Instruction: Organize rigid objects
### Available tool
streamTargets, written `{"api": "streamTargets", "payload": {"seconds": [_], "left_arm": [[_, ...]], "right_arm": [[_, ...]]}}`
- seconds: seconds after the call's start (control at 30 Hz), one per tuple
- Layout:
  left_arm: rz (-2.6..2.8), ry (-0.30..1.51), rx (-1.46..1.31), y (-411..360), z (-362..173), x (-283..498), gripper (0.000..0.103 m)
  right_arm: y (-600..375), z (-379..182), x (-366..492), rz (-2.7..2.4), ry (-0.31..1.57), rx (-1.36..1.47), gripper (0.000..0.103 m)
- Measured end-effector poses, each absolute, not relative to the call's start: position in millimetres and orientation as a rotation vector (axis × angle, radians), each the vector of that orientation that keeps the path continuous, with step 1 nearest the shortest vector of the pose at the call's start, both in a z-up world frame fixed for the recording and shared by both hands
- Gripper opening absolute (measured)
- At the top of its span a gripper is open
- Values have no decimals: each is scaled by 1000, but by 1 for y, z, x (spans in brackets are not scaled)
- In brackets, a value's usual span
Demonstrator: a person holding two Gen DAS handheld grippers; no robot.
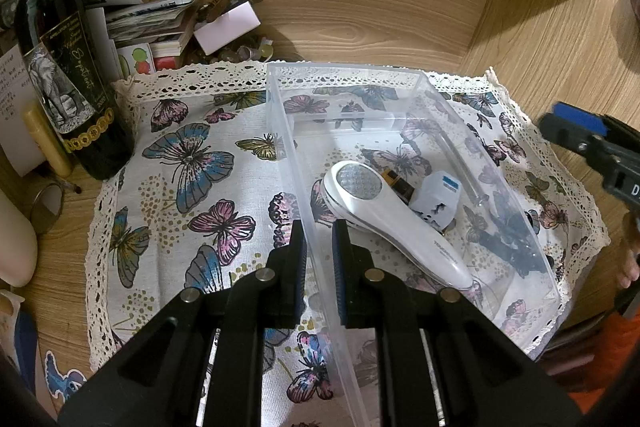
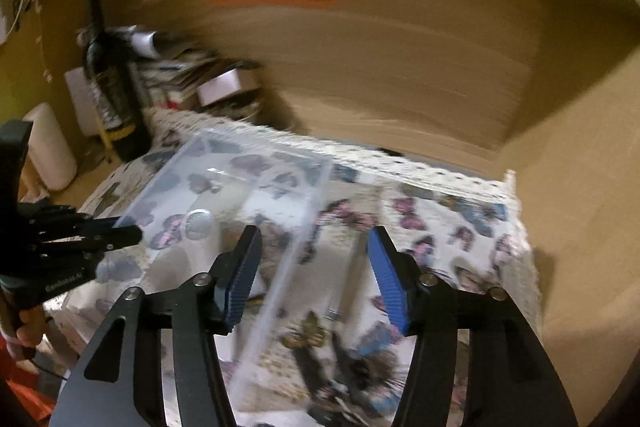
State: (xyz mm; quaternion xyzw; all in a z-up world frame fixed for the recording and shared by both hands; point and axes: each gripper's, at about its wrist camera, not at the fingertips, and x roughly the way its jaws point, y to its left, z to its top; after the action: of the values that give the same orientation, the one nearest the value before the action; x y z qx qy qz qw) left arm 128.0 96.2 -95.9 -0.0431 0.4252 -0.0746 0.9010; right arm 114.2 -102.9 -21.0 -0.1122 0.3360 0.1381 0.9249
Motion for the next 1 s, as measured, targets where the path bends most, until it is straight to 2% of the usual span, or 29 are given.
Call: {"api": "streamTargets", "payload": {"seconds": [0.2, 0.77, 0.83, 0.87, 0.93, 1.0], "left_arm": [[-154, 880, -89, 96, -96, 128, 12], [-154, 876, -84, 97, -96, 128, 12], [-154, 876, -83, 97, -96, 128, 12], [-154, 876, -83, 97, -96, 128, 12], [-154, 876, -83, 97, -96, 128, 12], [-154, 876, -82, 97, -96, 128, 12]], "right_arm": [[-138, -32, 103, 185, 733, -196, 52], [-169, -113, 118, 171, 983, -69, 51], [-169, -119, 120, 185, 1004, -65, 45], [-168, -121, 121, 188, 1011, -66, 38], [-165, -121, 118, 190, 999, -85, 33], [-164, -119, 117, 190, 991, -95, 23]]}}
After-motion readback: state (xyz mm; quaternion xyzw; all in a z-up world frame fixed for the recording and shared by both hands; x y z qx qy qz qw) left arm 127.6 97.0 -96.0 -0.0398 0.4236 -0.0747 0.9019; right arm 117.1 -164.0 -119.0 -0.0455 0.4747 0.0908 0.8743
